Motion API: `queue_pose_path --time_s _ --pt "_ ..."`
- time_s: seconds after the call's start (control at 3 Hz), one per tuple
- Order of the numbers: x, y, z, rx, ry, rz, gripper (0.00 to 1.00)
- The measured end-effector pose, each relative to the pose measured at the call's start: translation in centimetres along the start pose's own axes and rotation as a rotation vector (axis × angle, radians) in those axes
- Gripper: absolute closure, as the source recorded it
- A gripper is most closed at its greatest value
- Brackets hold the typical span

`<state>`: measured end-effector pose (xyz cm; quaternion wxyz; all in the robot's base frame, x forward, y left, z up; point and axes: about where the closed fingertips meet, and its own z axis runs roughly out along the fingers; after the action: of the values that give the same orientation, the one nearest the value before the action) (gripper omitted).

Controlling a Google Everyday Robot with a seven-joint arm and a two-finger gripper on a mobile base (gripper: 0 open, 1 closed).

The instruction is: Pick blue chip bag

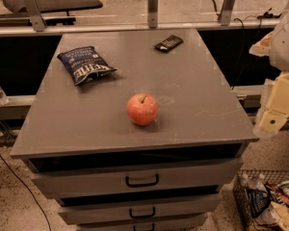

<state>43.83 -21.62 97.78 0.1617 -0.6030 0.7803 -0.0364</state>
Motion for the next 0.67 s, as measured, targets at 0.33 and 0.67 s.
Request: queue_pose_path --time_s 0.33,0.67 --pt "-0.1 -0.1 0.0 0.003 -0.002 0.0 0.0" --pt "-5.7 -2.0 0.7 0.013 -0.091 -0.035 0.0"
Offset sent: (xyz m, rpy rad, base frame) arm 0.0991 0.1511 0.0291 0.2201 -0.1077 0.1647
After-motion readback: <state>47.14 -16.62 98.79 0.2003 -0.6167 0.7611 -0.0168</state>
